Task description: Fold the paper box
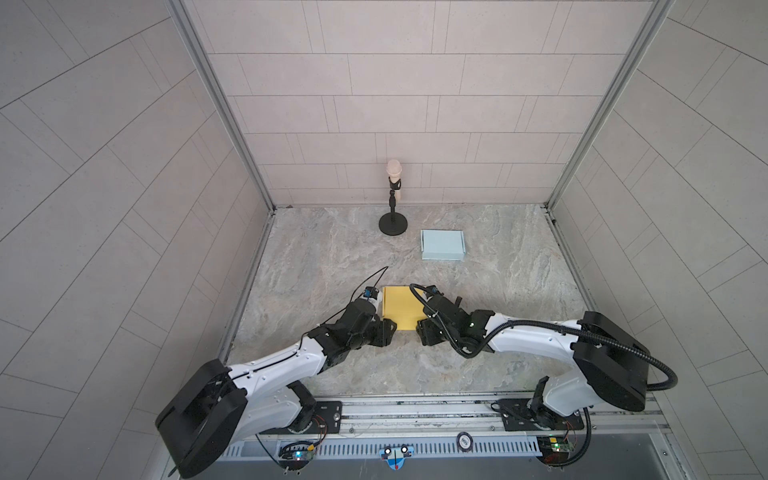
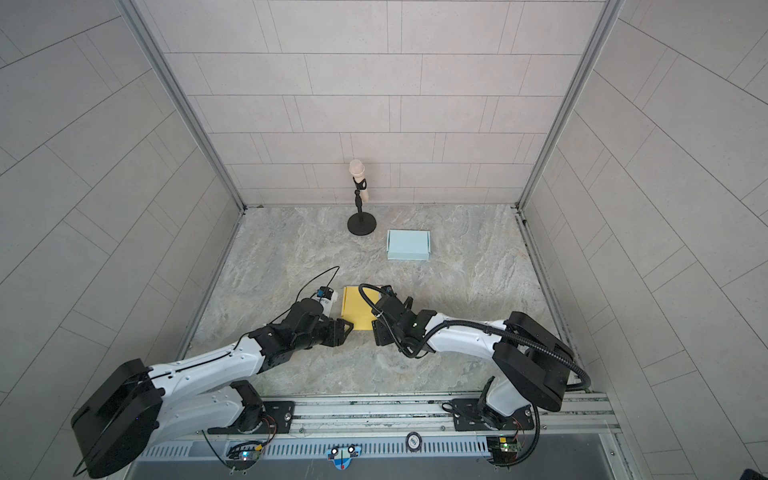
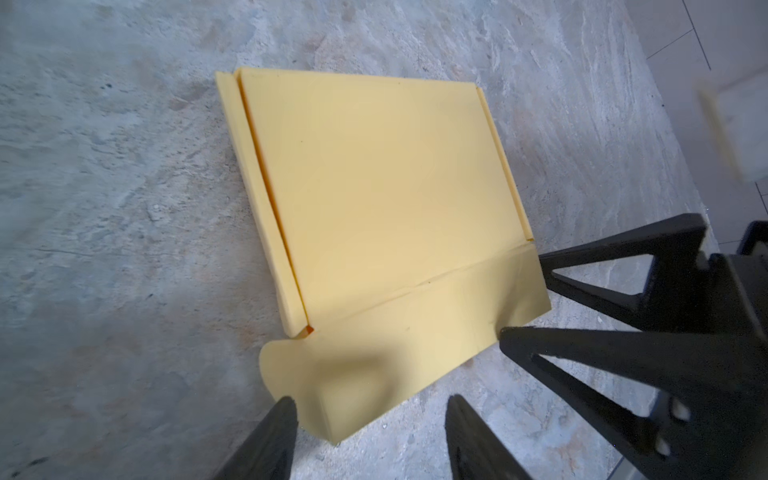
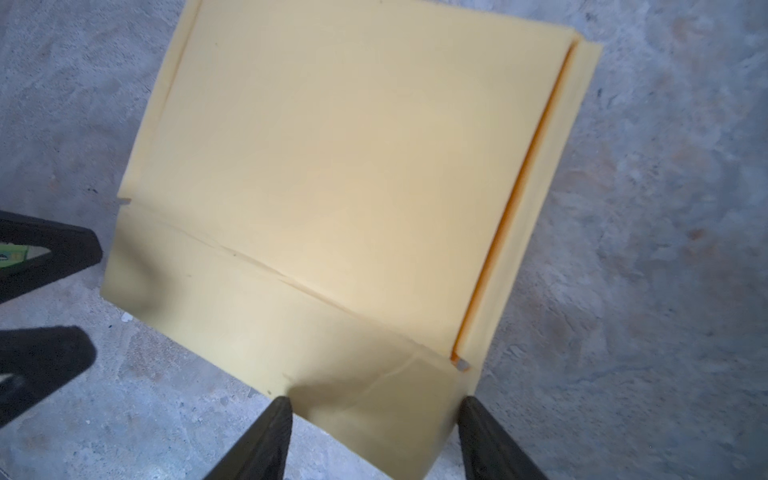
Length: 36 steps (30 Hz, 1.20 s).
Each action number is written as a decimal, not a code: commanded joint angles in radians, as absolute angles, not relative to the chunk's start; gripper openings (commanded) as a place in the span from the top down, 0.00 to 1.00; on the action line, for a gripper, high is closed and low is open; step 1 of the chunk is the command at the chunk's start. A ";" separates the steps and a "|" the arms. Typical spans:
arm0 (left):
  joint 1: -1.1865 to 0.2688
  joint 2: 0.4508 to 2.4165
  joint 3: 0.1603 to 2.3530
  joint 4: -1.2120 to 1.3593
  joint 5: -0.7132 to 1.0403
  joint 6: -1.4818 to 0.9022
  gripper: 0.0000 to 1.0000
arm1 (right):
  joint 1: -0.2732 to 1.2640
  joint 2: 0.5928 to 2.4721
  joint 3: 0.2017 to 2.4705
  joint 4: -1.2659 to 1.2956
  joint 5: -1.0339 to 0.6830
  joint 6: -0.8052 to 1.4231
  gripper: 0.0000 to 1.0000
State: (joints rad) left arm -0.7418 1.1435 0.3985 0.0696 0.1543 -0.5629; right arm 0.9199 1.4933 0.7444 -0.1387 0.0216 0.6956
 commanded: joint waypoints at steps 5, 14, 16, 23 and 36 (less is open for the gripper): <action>-0.739 1.184 0.395 0.149 0.203 -0.576 0.41 | 0.914 1.518 0.768 -0.134 0.005 0.699 0.34; -0.740 1.210 0.385 0.219 0.229 -0.604 0.41 | 0.915 1.541 0.772 -0.063 -0.055 0.727 0.34; -0.741 1.218 0.382 0.230 0.233 -0.607 0.41 | 0.914 1.539 0.770 -0.058 -0.054 0.730 0.34; -0.740 1.234 0.379 0.249 0.221 -0.606 0.42 | 0.914 1.542 0.777 -0.087 -0.006 0.715 0.34; -0.739 1.275 0.369 0.313 0.215 -0.607 0.48 | 0.915 1.566 0.803 -0.115 0.036 0.692 0.38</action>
State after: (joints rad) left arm -0.7364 1.2839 0.3790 0.2436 0.1879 -0.6102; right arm 0.9085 1.5673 0.7776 -0.1345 0.0429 0.6956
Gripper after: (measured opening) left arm 0.521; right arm 0.627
